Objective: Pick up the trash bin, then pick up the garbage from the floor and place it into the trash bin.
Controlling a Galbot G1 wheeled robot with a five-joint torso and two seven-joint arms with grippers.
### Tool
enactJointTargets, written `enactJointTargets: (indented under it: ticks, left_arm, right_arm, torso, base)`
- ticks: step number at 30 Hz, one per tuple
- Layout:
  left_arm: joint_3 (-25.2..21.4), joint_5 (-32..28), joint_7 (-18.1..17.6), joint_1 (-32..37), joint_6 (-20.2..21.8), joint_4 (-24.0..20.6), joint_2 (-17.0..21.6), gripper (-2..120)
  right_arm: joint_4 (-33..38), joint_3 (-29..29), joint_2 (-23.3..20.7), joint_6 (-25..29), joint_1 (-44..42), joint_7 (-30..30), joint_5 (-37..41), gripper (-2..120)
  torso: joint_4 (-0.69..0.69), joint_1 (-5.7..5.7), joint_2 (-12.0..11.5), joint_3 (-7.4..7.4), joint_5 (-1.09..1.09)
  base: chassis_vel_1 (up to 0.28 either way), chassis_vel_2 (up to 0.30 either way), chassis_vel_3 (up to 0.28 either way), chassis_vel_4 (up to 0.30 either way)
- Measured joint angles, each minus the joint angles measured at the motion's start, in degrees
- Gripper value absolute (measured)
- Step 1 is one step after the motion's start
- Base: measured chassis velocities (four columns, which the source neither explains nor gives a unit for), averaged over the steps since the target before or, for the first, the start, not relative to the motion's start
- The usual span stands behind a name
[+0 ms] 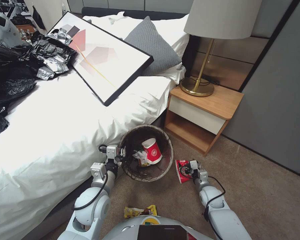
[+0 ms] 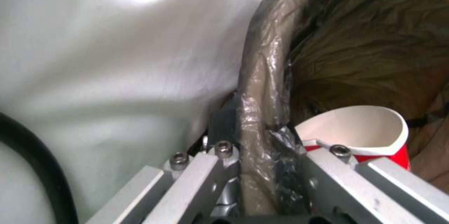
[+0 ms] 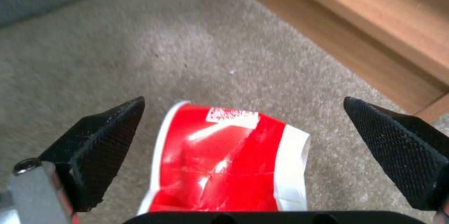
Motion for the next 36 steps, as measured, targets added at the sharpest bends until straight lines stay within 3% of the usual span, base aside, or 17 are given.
enactJointTargets:
  ticks: [14, 33, 36]
  left_arm:
    - [-0.27, 0.0, 0.03, 0.2, 0.0, -0.24, -0.08, 0]
    - [-0.52, -0.08, 0.04, 0.25, 0.0, -0.35, -0.04, 0]
    - [-0.53, -0.08, 0.03, 0.25, 0.0, -0.36, -0.07, 0]
  right_arm:
    - [-10.77, -0.83, 0.48, 1.07, 6.68, 0.14, -2.53, 100]
    - [-15.57, -0.09, 0.47, 2.13, 8.43, 0.19, -2.9, 100]
    - [-16.32, 0.72, 0.7, 2.2, 8.02, 0.24, -2.96, 87]
  torso:
    - [0.0, 0.0, 0.0, 0.0, 0.0]
    - [0.0, 0.0, 0.0, -0.01, 0.0]
    - [0.01, -0.01, 0.0, -0.01, -0.01]
  base:
    - [0.0, 0.0, 0.0, 0.0]
    - [0.0, 0.0, 0.0, 0.0]
    - [0.0, 0.0, 0.0, 0.0]
